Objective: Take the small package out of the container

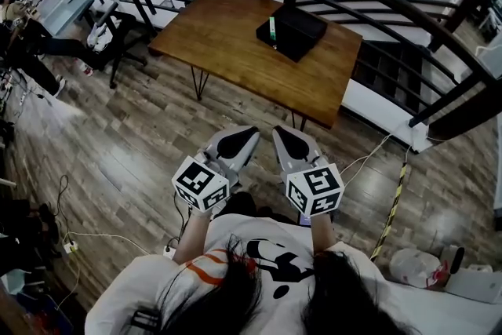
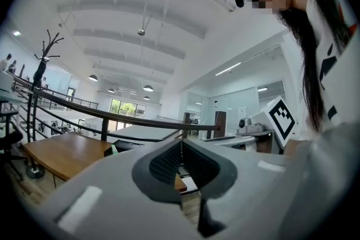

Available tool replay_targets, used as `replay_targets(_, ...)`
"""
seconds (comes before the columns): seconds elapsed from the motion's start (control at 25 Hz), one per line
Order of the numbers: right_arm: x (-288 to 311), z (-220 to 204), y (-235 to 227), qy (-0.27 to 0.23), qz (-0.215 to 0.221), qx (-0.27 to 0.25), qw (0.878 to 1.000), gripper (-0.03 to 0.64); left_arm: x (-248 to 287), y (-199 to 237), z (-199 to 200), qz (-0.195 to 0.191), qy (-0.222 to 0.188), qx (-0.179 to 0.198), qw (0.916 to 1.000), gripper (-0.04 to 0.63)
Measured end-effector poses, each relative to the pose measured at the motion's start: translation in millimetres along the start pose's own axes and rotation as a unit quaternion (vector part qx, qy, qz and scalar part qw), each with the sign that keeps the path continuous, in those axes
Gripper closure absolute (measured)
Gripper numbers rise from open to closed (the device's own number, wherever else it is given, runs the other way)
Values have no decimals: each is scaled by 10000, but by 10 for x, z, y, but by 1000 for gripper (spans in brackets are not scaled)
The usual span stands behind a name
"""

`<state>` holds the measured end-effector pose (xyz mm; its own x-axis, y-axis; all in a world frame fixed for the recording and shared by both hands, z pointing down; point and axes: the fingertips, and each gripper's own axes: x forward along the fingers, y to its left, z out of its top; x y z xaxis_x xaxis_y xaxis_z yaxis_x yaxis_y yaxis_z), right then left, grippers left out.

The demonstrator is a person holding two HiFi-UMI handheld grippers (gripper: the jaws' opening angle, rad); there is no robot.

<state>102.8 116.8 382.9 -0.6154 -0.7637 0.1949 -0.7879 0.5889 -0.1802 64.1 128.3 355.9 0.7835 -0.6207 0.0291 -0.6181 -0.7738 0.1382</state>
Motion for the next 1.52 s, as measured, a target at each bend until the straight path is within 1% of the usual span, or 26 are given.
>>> replay_targets(0.24, 105, -50, -81, 98, 120, 29, 9999, 595, 68, 70, -16, 103, 34, -19, 9999, 595)
replay_targets(0.44, 372, -91, -118, 173, 82, 101, 9998, 595, 96, 347, -84, 59, 107, -89, 9999, 595)
replay_targets(0.68, 888, -82, -309, 298, -130, 157, 9993, 595, 283, 872, -118, -130, 202, -134, 9996, 595)
replay_targets(0.8, 1244, 5, -313, 338, -171, 156, 9992, 595, 329, 1278, -48, -172, 225, -93, 9996, 595)
replay_targets(0.92, 1599, 77, -323, 421, -174, 49, 9989, 595, 411, 1693, 44, -180, 159, -109, 9997, 595)
replay_targets(1.04, 1874, 130, -397, 494, -295, 0, 9983, 595, 527, 2021, 115, -254, 124, -100, 9996, 595)
replay_targets(1.32, 2527, 206, -385, 636, -527, -1, 9966, 595, 569, 2737, 186, -488, 148, -123, 9986, 595)
replay_targets(1.4, 2632, 242, -410, 611, -602, 5, 9963, 595, 592, 2856, 218, -548, 129, -109, 9984, 595)
replay_targets(1.52, 2543, 265, -502, 531, -750, 31, 9958, 595, 658, 2771, 232, -677, 121, -59, 9976, 595)
